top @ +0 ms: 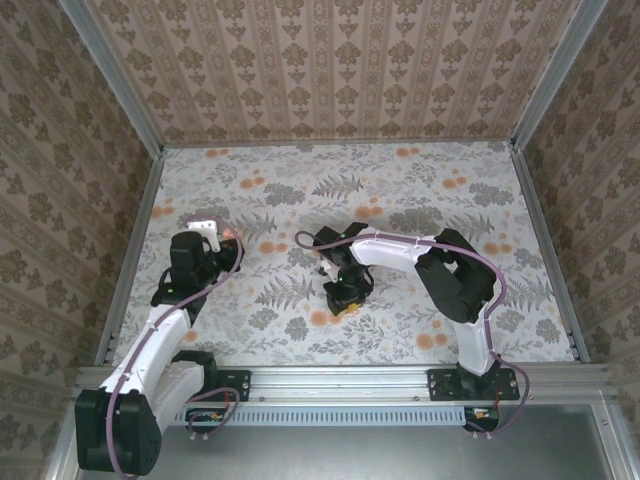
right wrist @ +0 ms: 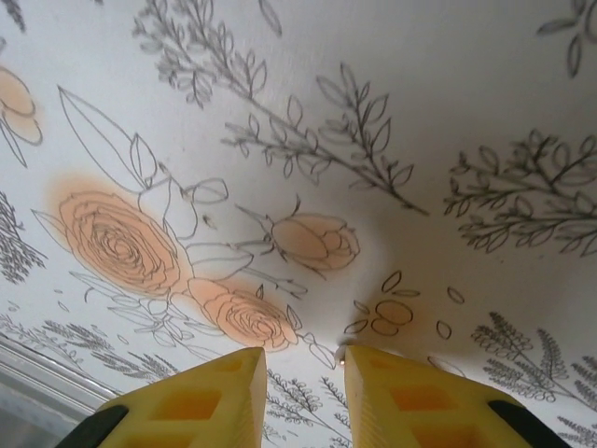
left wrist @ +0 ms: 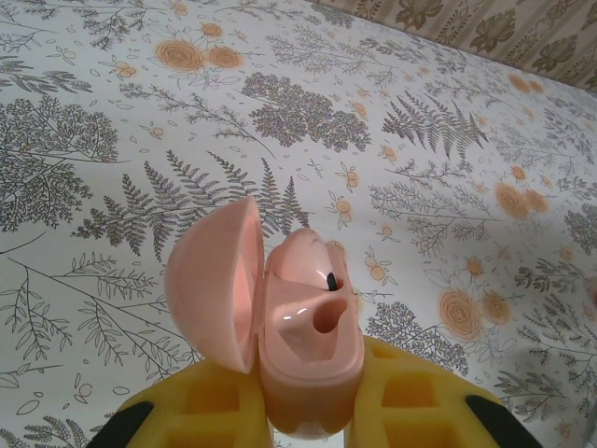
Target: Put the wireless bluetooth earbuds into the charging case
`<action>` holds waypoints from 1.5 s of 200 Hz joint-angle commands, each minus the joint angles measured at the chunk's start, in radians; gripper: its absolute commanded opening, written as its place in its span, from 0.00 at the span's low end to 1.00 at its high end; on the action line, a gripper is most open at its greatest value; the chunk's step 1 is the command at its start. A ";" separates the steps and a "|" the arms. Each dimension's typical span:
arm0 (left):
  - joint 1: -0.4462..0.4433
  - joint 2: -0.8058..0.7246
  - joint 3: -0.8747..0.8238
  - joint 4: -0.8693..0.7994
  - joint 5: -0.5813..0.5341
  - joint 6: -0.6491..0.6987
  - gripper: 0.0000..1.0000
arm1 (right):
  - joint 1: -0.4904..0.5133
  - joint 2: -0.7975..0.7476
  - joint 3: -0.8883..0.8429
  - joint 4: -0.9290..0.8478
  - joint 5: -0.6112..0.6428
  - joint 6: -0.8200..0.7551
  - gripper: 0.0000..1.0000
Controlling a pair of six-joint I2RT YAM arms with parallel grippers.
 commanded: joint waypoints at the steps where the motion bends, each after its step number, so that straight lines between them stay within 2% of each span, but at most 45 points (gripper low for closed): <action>1: -0.005 -0.017 -0.015 0.004 -0.004 0.003 0.11 | 0.017 -0.013 0.006 -0.070 0.001 -0.038 0.29; 51: -0.010 -0.015 -0.015 0.004 -0.001 0.004 0.11 | 0.046 -0.016 0.024 -0.102 -0.007 -0.062 0.28; 80: -0.016 -0.004 -0.013 0.012 0.002 0.003 0.11 | 0.047 -0.090 0.025 -0.121 0.034 0.005 0.31; 145: -0.064 0.015 0.021 -0.022 -0.027 0.059 0.11 | 0.002 -0.310 -0.098 -0.069 0.130 0.471 0.34; 189: -0.085 0.040 0.034 -0.016 -0.027 0.089 0.11 | -0.005 -0.393 -0.288 0.141 0.116 0.695 0.44; 257: -0.088 0.079 0.032 0.011 -0.002 0.090 0.11 | -0.004 -0.300 -0.328 0.272 0.059 0.738 0.44; 300: -0.090 0.096 0.036 0.014 0.013 0.089 0.11 | -0.006 -0.246 -0.301 0.244 0.057 0.711 0.44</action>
